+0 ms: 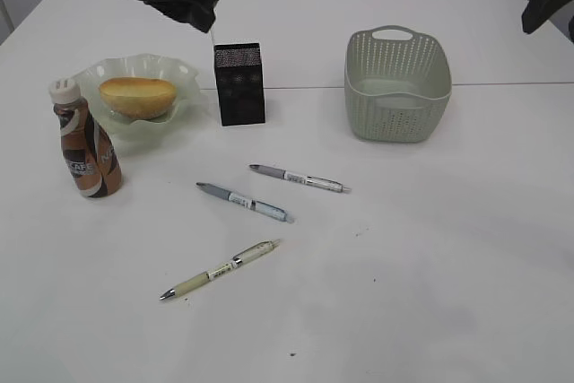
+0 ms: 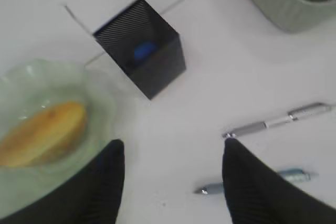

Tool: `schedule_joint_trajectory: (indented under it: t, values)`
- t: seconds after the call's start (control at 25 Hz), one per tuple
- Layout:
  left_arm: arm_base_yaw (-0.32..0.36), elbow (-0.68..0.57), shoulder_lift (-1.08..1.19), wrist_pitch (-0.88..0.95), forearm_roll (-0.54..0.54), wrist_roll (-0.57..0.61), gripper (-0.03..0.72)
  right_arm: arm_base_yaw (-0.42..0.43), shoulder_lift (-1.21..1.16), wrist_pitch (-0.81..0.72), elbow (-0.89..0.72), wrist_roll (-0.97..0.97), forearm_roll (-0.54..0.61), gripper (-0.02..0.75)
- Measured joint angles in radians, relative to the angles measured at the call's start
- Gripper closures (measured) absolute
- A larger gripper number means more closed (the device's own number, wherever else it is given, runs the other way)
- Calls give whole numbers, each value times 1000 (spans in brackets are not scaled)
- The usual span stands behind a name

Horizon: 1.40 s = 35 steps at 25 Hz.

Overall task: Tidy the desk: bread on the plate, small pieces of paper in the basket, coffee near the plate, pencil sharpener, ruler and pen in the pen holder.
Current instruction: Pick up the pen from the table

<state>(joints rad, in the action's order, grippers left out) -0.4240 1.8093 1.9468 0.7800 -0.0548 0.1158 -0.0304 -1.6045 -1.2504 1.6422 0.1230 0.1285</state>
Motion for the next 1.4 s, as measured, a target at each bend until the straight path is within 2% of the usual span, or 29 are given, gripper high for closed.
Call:
schedule_joint_trajectory:
  t: [0.08,0.2,0.48,0.68,0.88,1.04,1.4]
  values:
    - [0,0,0,64,69,104,251,0,0,2,0,0,0,371]
    - [-2,0,0,138,114,200,255,0,0,2,0,-1,0,372]
    - [-2,2,12,313,129,411,259,0,0,2,0,-1,0,372]
    - [-2,2,63,343,157,596,262,0,0,2,0,-5,0,372]
    - [-12,2,98,291,171,634,263,0,0,2,0,-20,0,372]
    - [-13,2,103,240,243,639,263,0,0,2,0,-25,0,372]
    - [-19,2,183,211,266,825,263,0,0,2,0,-40,0,372]
